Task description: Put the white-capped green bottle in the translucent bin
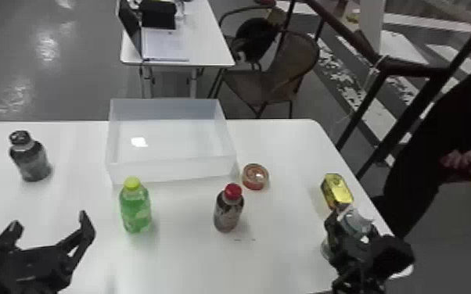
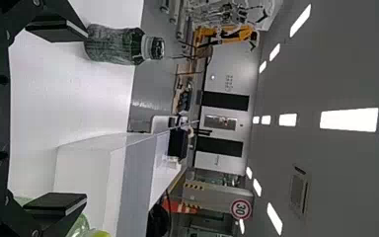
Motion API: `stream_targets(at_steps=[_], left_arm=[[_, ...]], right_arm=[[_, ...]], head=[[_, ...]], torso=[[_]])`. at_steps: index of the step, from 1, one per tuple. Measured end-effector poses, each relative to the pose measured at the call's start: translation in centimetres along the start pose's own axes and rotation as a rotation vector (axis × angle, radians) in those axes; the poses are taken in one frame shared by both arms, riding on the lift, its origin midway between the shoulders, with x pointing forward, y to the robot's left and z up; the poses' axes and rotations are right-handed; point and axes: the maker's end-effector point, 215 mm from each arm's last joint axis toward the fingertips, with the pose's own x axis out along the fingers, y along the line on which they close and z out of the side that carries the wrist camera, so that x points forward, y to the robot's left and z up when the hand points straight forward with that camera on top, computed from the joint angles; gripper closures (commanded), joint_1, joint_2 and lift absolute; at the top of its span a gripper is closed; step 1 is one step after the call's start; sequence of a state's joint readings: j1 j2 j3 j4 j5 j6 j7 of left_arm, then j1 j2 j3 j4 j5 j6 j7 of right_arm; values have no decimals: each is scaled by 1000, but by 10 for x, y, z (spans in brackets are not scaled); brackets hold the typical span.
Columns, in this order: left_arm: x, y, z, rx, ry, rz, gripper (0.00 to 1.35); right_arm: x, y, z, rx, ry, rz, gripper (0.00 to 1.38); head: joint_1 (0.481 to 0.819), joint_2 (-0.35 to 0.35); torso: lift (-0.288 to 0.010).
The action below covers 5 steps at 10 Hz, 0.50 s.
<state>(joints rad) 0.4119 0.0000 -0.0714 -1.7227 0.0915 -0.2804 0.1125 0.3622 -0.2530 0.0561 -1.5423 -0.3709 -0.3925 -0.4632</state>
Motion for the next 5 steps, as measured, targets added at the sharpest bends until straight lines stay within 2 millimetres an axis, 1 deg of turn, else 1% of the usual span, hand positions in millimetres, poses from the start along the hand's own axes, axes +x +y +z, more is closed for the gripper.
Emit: stream_targets(at_steps=[2,4,5], left_arm=[[0,0,0,-1,-2,-2,150],[0,0,0,0,-1,-2,151],[0,0,-1,-1,-1,-2,150]], right_arm=[[0,6,-4,-15,-3,16,1194],[2,19,1,16,-14,63,1194],[4,26,7,35,-23,91,1194]], head=[[695,-214],[695,-199],[695,-195]], torso=[[-76],[-76],[-76]])
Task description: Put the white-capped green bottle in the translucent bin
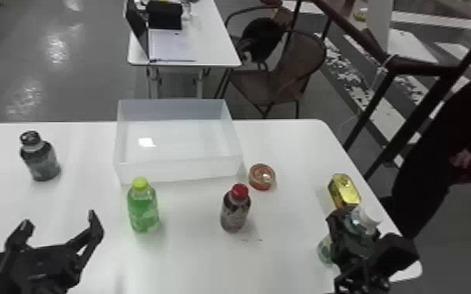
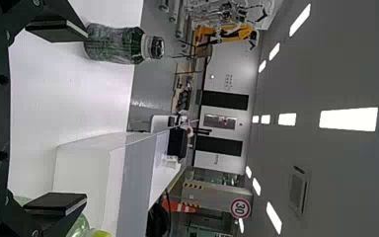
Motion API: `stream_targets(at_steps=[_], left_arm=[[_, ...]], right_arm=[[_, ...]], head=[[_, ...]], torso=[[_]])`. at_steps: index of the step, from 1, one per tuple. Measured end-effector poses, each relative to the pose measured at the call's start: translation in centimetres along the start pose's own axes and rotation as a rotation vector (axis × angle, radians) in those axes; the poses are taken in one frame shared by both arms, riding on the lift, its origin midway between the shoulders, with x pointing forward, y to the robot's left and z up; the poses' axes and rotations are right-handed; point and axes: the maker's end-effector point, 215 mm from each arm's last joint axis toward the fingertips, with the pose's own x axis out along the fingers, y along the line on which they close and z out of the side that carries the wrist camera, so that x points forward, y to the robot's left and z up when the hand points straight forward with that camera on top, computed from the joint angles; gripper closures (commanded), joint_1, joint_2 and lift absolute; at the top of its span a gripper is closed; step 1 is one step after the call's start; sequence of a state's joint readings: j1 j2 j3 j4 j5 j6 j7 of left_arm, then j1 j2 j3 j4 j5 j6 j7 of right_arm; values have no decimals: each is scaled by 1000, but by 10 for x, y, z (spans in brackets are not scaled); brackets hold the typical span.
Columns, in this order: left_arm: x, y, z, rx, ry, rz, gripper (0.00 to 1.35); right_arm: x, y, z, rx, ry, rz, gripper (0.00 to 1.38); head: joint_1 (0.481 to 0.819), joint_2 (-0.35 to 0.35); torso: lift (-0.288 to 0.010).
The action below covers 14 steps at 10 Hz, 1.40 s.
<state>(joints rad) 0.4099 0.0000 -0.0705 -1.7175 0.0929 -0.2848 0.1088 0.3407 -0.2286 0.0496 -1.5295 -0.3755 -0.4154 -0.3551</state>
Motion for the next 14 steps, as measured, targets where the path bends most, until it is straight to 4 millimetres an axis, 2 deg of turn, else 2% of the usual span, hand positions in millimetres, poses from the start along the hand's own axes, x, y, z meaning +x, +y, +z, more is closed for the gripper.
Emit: stream_targets(at_steps=[2,4,6,7,8,10,14], left_arm=[[0,0,-2,-3,2,1,150],[0,0,-4,-6,7,1,150],[3,-3,-5,-13,8,-3,150],[4,-6,-5,-19,8,-7,150],[6,-10,-5,-28,8,-13,150],[8,-13,-7,-38,11,-16,150],[11,-22,-10,-54,19,-28,150]], right_arm=[[3,23,30,46,-49,65,1194],[15,63,84,105,-130,167,1194],[36,112,150,129,-221,308,1194],[49,130,172,135,-243,380,1194],[60,137,185,147,-251,410,1194],[79,150,197,196,-254,460,1194],[120,203,175,233,-205,709,1194]], head=[[695,-172],[695,-147],[695,-109],[695,-96],[695,-97],[695,-96],[695,-61]], torso=[[-76],[-76],[-76],[-76],[-76],[-76],[-76]])
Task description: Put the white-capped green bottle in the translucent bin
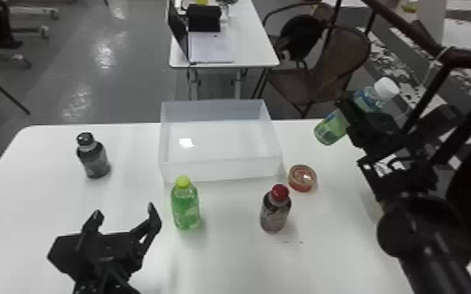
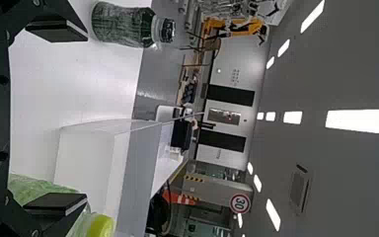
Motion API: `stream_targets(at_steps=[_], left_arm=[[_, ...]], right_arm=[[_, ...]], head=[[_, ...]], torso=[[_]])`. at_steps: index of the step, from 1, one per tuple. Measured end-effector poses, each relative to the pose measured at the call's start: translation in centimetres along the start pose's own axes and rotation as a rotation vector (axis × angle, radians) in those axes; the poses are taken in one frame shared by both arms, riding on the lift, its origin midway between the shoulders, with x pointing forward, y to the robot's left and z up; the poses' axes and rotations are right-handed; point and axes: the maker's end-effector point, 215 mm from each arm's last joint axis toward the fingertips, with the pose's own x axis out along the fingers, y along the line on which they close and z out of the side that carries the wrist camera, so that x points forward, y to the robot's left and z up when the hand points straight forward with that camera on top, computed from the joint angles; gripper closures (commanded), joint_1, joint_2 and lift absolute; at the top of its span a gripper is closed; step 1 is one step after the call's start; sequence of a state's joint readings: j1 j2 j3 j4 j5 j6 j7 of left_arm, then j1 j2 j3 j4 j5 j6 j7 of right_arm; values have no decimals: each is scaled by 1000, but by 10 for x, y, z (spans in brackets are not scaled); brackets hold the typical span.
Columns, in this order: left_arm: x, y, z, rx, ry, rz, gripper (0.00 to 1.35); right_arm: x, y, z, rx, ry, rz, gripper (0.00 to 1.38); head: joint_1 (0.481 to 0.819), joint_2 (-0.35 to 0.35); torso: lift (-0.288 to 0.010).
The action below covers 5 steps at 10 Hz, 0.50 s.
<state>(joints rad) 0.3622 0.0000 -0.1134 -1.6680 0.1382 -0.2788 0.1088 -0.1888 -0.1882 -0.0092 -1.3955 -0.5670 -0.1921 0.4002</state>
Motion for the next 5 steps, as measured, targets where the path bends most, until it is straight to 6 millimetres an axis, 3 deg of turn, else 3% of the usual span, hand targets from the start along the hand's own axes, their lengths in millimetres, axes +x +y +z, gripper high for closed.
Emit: stream_targets(at_steps=[3,5], left_arm=[[2,-6,-3,-7,10,-9,150],[4,-10,-4,-9,12,-16,150]], right_arm=[[32,11,-25,-9,83,127,1194],[44,30,-51,17,145,214,1193]], head=[[687,-40],[689,-14]], torso=[[-76],[-76]])
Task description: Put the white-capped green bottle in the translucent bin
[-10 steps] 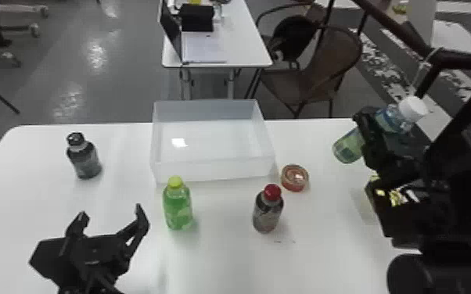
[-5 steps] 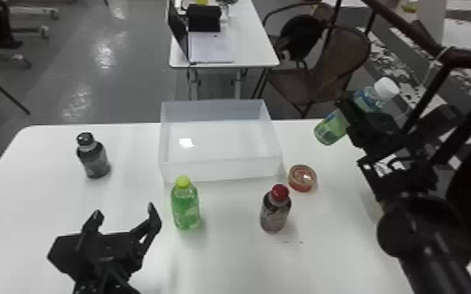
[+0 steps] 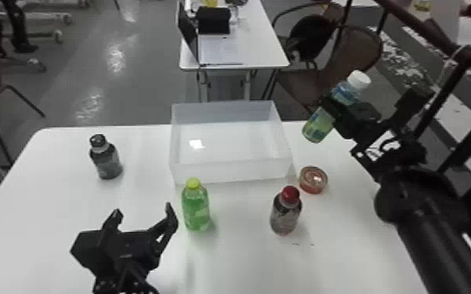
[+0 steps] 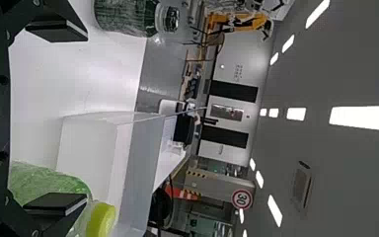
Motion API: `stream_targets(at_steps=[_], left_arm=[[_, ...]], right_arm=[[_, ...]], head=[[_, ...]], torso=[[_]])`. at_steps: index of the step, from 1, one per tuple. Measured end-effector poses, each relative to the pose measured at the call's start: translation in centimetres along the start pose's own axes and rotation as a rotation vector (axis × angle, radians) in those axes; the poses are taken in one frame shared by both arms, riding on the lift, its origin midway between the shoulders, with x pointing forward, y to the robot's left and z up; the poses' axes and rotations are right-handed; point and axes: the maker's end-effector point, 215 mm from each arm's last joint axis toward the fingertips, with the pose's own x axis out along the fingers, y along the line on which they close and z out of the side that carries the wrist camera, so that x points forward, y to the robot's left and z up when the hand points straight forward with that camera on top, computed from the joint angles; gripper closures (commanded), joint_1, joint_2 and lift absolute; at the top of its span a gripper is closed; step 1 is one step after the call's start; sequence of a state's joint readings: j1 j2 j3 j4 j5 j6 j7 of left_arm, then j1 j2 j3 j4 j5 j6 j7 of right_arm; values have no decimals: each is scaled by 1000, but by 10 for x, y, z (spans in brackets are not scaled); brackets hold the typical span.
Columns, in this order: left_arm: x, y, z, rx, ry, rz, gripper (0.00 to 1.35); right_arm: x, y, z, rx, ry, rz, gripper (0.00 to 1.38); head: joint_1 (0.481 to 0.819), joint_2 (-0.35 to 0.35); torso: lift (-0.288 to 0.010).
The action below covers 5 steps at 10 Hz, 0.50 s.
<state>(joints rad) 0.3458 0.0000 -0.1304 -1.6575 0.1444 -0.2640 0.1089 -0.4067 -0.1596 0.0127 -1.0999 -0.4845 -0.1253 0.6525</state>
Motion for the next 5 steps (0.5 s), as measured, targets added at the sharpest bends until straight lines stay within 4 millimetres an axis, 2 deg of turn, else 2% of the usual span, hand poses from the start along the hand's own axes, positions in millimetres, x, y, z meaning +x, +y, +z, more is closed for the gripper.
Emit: stream_targets(at_steps=[3,5], left_arm=[[0,-1,-2,-4,6,-1,150],[0,1,-2,-8,5,-4,150]], right_arm=[[31,42,-41,19,30,51,1190],[58,72,-55,0,53,111,1179]], head=[[695,39],[695,77]], torso=[[-76],[-76]])
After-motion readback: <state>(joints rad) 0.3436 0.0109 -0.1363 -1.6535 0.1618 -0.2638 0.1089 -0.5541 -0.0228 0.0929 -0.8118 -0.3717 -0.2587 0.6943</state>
